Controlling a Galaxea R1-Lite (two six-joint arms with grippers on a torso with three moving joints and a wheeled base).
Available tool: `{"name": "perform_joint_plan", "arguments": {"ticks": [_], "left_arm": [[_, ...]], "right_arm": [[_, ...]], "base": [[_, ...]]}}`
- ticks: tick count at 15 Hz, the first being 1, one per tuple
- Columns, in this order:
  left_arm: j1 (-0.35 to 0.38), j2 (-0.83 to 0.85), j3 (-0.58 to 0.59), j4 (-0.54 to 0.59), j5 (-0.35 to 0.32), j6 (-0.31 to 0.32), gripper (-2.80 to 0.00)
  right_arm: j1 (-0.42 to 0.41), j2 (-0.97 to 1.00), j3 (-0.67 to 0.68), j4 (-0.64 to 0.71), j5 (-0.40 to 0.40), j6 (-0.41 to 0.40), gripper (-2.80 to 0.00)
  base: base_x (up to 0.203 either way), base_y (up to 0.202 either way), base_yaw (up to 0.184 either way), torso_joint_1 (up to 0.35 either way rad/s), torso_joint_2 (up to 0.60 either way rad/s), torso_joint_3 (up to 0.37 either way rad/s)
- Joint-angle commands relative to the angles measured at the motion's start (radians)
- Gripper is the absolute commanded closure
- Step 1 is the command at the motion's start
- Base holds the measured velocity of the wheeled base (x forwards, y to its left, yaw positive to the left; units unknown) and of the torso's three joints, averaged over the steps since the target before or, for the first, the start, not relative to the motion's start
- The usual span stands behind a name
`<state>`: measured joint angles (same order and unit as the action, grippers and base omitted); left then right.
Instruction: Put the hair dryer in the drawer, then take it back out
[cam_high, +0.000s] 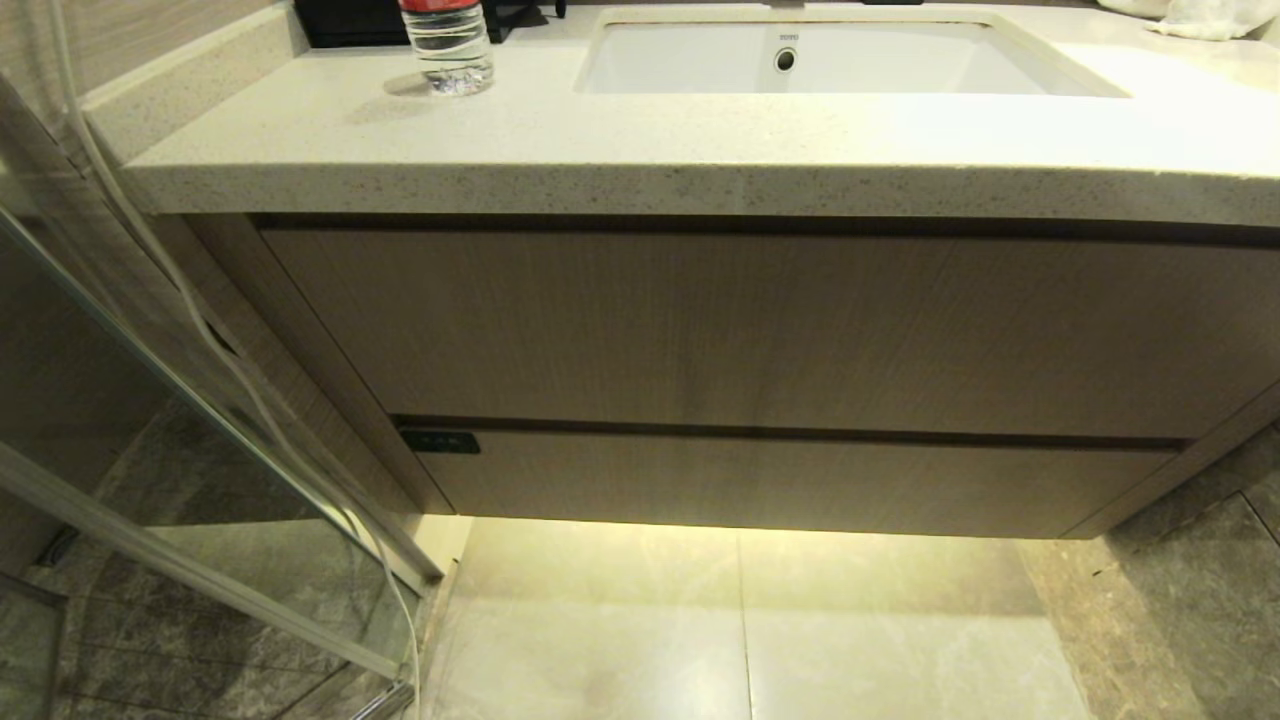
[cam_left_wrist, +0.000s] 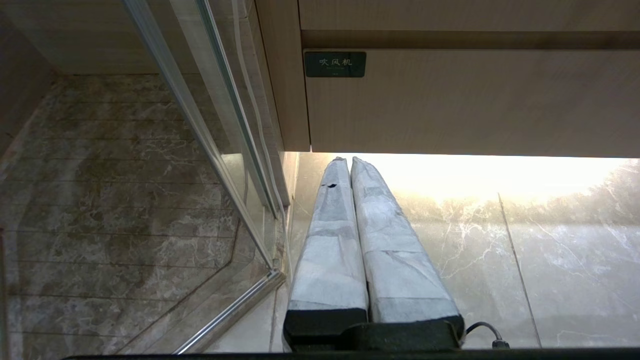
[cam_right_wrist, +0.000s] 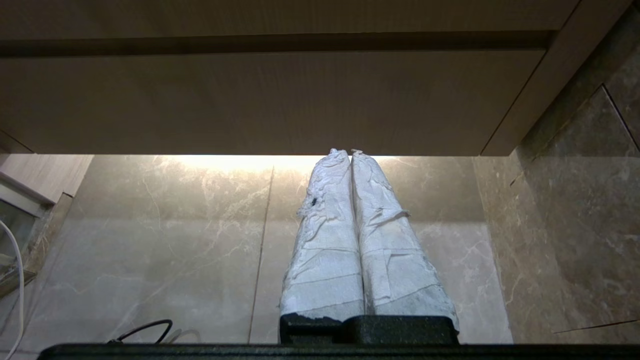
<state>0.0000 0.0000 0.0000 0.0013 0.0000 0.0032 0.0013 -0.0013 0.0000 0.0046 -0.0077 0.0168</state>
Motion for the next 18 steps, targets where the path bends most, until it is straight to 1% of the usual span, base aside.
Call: {"name": "perform_joint_plan", "arguments": {"ticks": [1, 18], "left_arm": [[0.0, 0.0, 0.0, 0.0, 0.0, 0.0, 0.0], [0.0, 0.0, 0.0, 0.0, 0.0, 0.0, 0.0]], "right_arm": [[0.0, 0.003, 0.002, 0.0, 0.0, 0.0, 0.0], [0.0, 0.003, 0.002, 0.0, 0.0, 0.0, 0.0]], "base": [[0.0, 0.0, 0.0, 0.0, 0.0, 0.0], [0.0, 0.0, 0.0, 0.0, 0.0, 0.0]]}}
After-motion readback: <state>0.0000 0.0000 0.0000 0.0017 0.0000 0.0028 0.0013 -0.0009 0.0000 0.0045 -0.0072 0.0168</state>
